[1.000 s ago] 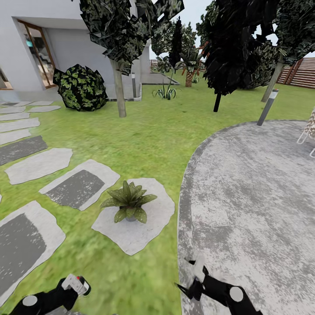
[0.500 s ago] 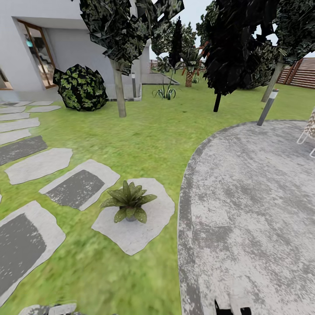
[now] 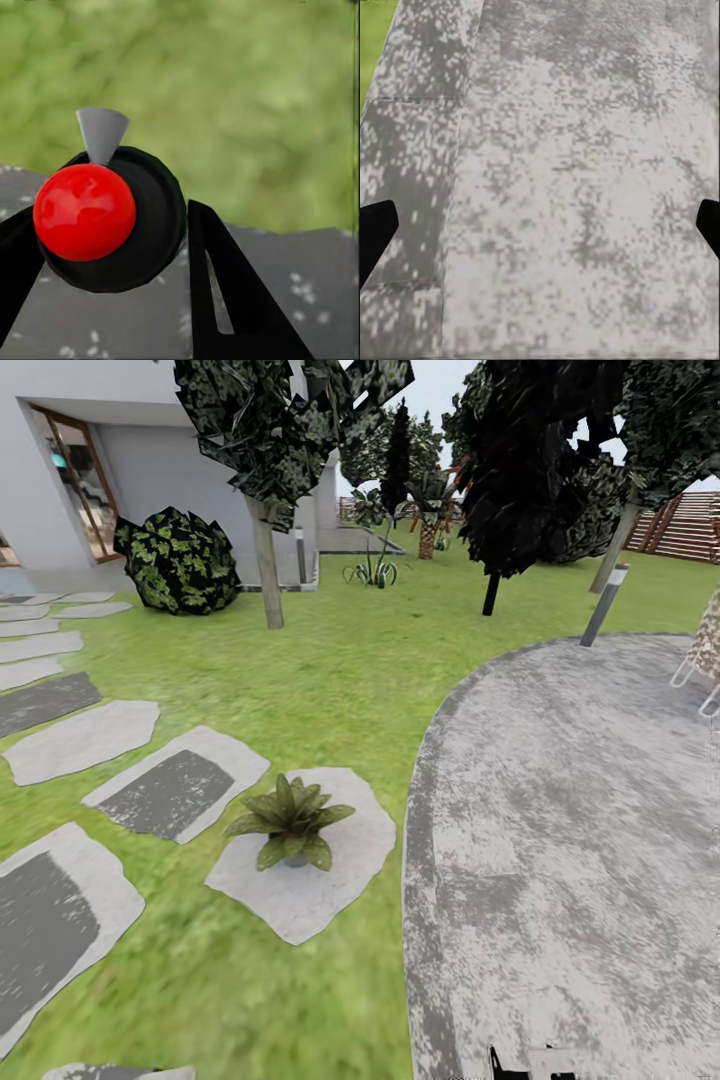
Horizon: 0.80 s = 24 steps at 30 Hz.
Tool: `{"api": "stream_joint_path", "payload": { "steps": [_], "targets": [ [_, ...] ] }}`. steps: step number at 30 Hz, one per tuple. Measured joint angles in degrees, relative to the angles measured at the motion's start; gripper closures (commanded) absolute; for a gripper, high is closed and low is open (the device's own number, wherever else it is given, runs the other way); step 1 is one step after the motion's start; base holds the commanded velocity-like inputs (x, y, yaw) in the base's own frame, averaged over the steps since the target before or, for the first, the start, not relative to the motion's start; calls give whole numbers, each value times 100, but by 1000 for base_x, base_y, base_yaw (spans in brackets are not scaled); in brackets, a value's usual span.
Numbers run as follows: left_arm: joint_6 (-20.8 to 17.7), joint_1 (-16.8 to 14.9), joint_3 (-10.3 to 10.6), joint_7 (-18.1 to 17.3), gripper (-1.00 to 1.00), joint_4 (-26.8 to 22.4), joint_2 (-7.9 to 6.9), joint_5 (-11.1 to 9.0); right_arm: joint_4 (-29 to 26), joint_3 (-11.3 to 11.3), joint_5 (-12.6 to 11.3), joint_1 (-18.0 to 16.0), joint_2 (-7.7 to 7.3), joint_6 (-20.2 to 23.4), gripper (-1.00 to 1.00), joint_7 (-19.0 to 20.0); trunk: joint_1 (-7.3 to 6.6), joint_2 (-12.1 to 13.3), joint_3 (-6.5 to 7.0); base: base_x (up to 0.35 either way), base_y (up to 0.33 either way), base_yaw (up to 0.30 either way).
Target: Pick up the pesticide atomizer in the garden and spray insectifuge to fully cover both potted plants in the garden.
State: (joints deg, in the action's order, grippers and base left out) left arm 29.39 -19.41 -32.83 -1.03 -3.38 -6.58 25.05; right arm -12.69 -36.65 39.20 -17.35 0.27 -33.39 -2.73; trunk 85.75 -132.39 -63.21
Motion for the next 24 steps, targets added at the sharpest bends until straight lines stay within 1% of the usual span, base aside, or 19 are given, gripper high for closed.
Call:
{"api": "stream_joint_path", "payload": {
  "steps": [1,2,5,8,13,24],
  "targets": [
    [15,0,3,0,100,-5,26,5,4,9,-452,-1,9,9,-100,2,0,0,0,0,0,-296],
    [20,13,-16,1,100,-9,27,-3,11,20,-637,1,11,10,-100,6,0,0,0,0,0,-298],
    [43,38,-20,5,100,-16,24,12,17,30,-800,-1,15,11,-100,9,0,0,1,2,0,-299],
    [59,57,-18,7,100,-24,23,27,19,30,-834,-1,15,11,-100,10,-2,0,1,165,0,-300],
    [63,61,-4,2,100,-18,26,37,26,35,-849,-1,29,11,-100,10,-3,0,1,301,-44,-300],
    [66,132,1,5,100,-17,53,29,32,30,-850,0,23,11,-100,10,-2,0,1,189,-268,-300]
  ]
}}
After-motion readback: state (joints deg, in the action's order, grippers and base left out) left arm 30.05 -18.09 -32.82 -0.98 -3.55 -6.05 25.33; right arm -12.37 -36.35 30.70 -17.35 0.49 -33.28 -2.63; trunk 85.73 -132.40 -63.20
